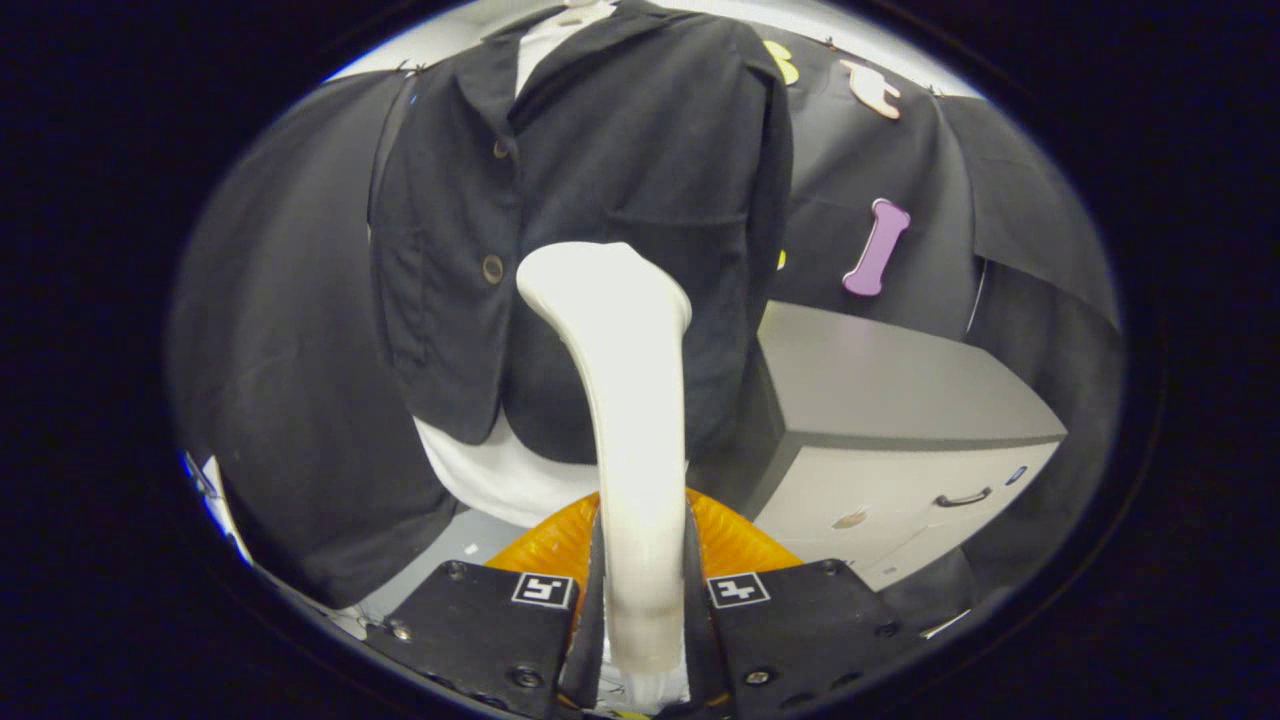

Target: Iron the clothes twice with a garment steamer, once on the left side and once on the right side.

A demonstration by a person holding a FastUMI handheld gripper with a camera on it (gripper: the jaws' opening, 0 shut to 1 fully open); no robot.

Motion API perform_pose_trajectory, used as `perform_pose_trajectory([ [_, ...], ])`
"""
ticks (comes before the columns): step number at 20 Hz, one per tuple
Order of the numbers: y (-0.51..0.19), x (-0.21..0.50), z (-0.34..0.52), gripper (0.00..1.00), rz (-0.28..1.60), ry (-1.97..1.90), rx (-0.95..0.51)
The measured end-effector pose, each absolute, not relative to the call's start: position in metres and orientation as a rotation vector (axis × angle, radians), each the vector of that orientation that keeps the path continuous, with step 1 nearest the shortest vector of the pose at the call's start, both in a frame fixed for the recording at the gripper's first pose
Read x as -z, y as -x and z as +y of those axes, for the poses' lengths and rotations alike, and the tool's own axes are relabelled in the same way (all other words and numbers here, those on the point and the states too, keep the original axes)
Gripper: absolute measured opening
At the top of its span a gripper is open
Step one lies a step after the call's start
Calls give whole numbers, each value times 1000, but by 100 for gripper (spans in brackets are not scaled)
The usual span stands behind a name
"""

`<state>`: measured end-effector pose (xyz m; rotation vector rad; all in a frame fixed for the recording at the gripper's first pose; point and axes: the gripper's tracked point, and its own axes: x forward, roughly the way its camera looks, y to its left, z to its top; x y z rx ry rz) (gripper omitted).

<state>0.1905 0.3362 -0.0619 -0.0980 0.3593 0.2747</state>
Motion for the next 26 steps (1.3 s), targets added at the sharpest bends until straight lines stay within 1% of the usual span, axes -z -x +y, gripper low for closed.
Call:
perform_pose_trajectory([
  [5,-177,-14,340,36,231,40,-305],
  [12,-164,-121,376,35,38,10,-355],
  [20,-147,-222,459,35,-155,-5,-389],
  [26,-155,-272,517,35,-231,13,-376],
])
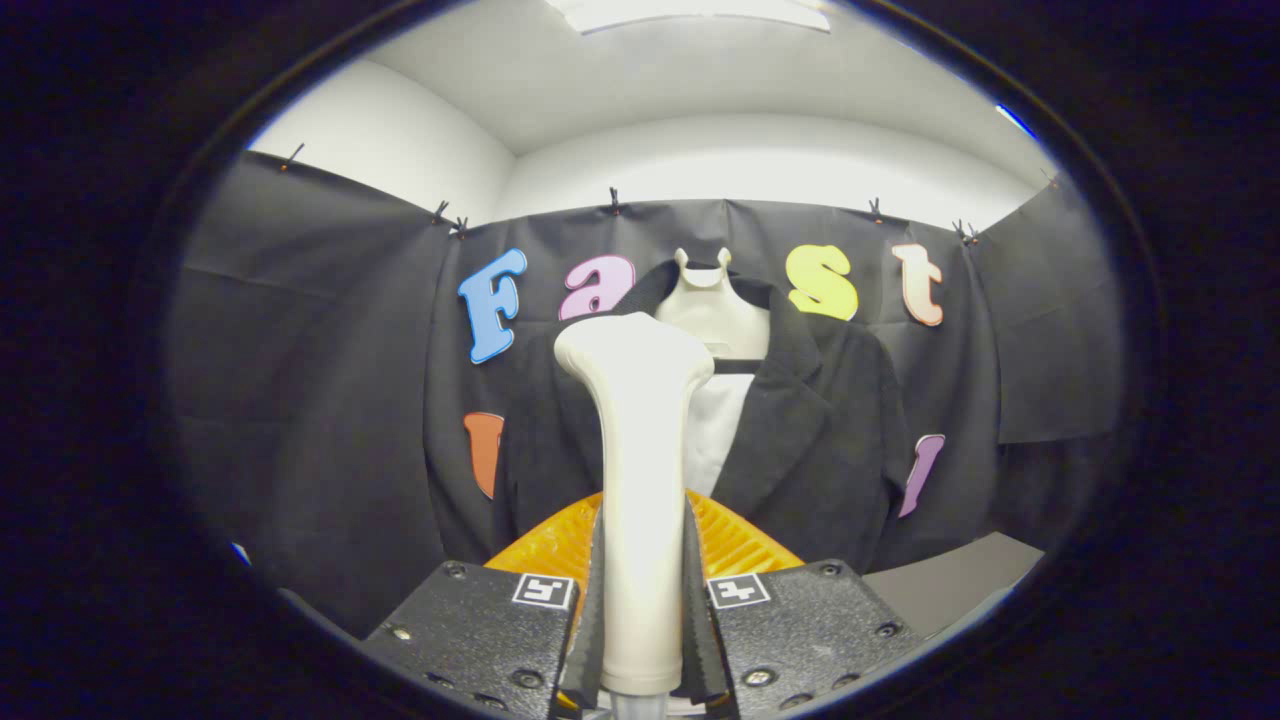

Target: Iron the clothes twice with a garment steamer, once on the left side and once on the right side.

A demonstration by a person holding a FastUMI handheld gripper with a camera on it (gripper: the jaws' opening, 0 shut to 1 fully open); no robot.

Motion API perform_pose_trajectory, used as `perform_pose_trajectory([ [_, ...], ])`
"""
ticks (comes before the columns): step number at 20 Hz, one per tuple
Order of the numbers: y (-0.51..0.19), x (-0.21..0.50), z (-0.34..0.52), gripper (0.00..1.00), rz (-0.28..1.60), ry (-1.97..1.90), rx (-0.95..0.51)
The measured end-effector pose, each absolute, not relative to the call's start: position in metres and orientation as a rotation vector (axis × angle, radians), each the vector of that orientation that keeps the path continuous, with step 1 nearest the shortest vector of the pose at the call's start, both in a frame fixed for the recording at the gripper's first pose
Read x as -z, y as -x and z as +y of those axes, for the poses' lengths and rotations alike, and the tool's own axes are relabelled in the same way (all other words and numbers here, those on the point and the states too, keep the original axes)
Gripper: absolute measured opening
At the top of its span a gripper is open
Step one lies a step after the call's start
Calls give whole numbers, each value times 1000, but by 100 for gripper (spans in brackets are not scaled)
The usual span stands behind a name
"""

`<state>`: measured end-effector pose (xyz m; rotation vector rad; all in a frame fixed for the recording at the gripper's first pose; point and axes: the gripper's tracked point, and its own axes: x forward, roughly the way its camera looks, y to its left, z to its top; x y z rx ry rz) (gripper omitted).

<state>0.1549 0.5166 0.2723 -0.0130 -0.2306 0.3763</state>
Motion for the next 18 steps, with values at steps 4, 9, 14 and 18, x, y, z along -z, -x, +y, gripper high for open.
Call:
perform_pose_trajectory([
  [4,-160,-276,545,35,-243,48,-368],
  [9,-172,-261,568,35,-227,102,-346],
  [14,-178,-240,568,35,-212,146,-325],
  [18,-181,-218,564,35,-193,176,-314],
])
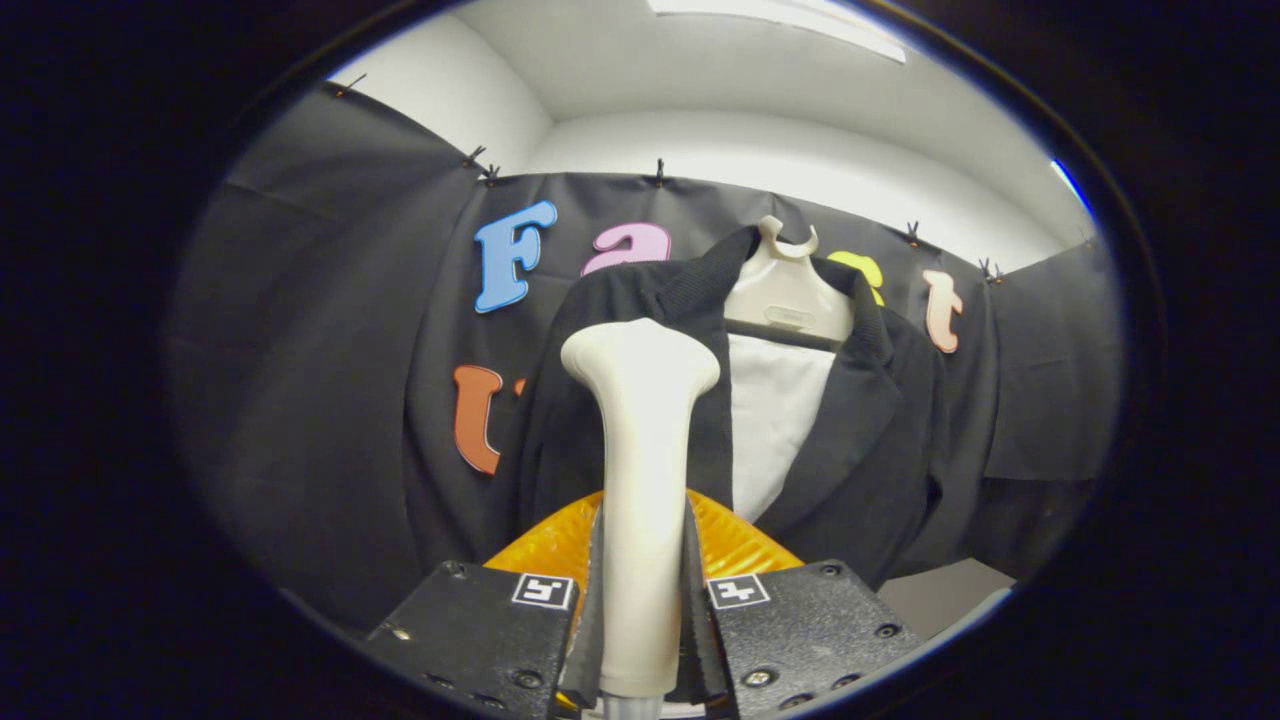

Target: Iron the clothes twice with a garment steamer, once on the left side and once on the right side.

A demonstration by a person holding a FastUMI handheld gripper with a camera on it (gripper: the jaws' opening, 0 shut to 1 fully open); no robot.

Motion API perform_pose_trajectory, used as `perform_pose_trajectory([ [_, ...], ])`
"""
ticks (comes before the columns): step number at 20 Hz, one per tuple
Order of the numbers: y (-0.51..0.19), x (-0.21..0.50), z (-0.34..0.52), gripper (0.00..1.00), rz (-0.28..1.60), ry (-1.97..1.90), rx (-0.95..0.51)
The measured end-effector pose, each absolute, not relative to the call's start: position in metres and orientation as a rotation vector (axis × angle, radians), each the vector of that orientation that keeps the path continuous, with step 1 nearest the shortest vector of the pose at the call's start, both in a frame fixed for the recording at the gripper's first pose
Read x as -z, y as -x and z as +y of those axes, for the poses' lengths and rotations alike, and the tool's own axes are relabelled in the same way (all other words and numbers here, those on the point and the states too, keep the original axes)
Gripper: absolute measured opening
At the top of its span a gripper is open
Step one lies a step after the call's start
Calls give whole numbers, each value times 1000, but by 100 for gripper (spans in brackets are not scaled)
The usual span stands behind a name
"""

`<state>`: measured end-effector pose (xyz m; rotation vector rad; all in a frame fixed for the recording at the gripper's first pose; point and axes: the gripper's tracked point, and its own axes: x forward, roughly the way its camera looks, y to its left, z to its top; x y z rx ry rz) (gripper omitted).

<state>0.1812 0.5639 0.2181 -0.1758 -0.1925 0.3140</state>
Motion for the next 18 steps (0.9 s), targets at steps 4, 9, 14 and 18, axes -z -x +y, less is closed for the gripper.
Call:
perform_pose_trajectory([
  [4,-181,-198,559,36,-167,184,-313],
  [9,-182,-171,551,35,-118,182,-315],
  [14,-183,-147,544,35,-76,190,-312],
  [18,-183,-124,538,35,-34,197,-312],
])
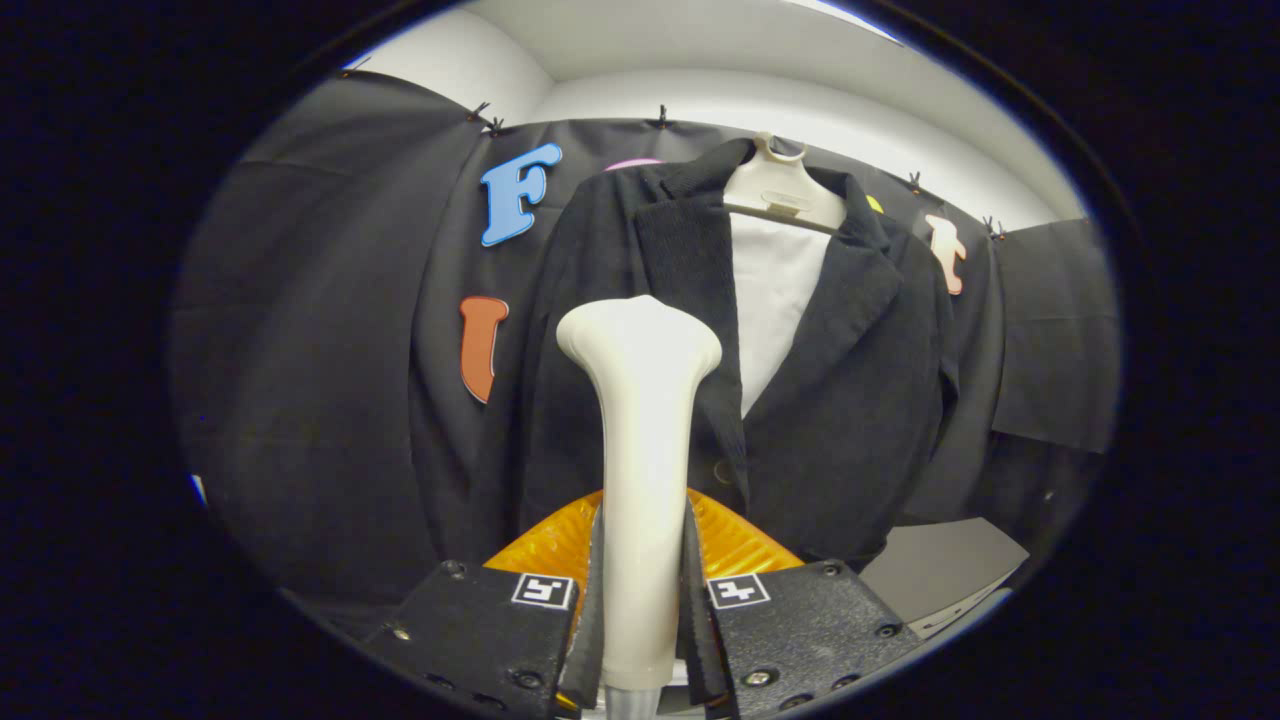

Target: Iron the clothes twice with a garment steamer, once on the left side and once on the right side.

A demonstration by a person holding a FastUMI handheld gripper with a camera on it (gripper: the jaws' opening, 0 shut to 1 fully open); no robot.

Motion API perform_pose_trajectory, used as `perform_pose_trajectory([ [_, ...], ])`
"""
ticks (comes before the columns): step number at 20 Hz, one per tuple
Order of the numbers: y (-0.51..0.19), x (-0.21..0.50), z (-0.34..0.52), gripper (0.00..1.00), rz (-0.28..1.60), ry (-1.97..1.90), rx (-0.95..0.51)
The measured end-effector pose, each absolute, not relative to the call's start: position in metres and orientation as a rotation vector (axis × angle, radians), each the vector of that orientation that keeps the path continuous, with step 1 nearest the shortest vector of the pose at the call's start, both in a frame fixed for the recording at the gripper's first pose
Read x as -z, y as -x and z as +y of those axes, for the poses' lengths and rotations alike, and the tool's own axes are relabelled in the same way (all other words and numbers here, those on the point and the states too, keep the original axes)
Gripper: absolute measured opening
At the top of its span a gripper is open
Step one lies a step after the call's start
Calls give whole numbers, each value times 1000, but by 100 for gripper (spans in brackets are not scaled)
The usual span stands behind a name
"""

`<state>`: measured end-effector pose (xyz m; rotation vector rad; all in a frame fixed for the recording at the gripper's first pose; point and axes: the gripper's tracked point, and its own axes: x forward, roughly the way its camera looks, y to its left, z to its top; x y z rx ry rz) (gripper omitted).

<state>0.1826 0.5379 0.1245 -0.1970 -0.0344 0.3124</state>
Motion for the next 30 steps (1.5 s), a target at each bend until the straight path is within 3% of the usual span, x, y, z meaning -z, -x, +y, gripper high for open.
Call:
perform_pose_trajectory([
  [30,-178,43,514,35,256,312,-307],
])
